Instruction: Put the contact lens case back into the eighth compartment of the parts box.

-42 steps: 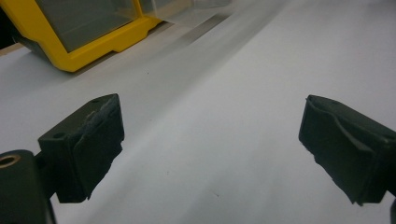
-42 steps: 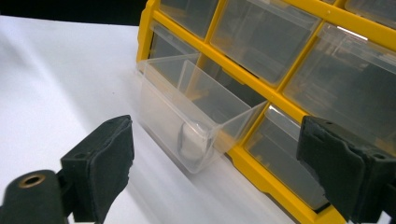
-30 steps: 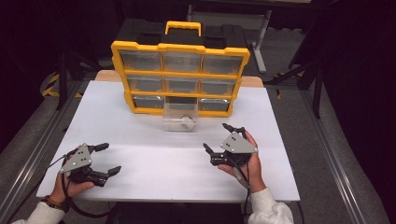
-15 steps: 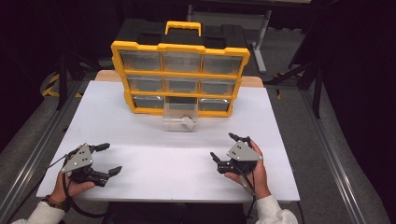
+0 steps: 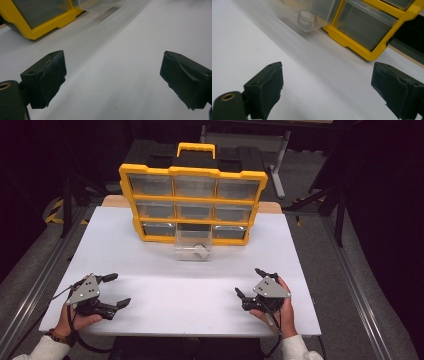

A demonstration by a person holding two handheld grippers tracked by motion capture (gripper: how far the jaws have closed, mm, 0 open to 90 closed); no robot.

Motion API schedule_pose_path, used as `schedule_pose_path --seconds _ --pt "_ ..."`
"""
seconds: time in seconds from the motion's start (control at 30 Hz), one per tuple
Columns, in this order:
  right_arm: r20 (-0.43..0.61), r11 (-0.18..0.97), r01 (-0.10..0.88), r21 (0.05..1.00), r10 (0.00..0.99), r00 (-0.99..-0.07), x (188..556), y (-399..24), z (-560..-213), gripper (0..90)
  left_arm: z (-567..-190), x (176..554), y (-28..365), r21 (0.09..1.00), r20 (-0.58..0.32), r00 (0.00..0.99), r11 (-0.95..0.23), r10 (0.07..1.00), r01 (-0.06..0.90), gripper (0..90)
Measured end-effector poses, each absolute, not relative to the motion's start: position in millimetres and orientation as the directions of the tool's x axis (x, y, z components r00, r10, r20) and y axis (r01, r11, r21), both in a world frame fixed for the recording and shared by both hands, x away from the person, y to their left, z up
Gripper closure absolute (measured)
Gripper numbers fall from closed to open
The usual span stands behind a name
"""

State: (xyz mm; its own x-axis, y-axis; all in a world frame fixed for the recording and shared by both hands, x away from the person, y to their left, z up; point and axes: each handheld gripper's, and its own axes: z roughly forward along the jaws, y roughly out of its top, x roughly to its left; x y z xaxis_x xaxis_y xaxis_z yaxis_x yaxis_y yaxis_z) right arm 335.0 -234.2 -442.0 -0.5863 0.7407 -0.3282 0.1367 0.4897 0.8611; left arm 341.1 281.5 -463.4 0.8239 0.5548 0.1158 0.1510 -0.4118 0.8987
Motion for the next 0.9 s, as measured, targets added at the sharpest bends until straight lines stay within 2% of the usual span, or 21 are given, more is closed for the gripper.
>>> schedule_pose_path --seconds 0.37,0.9 --pt "-0.285 0.458 0.194 0.868 0.778 -0.56 332.9 -251.4 -453.0 7.2 -462.9 343.7 281.0 0.9 0.115 0.829 -0.41 0.547 0.147 7.6" --pt "-0.314 0.479 0.154 0.864 0.753 -0.578 329.3 -238.1 -451.3 7.9 -461.6 339.5 281.2 0.9 0.124 0.832 -0.415 0.541 0.135 7.7"
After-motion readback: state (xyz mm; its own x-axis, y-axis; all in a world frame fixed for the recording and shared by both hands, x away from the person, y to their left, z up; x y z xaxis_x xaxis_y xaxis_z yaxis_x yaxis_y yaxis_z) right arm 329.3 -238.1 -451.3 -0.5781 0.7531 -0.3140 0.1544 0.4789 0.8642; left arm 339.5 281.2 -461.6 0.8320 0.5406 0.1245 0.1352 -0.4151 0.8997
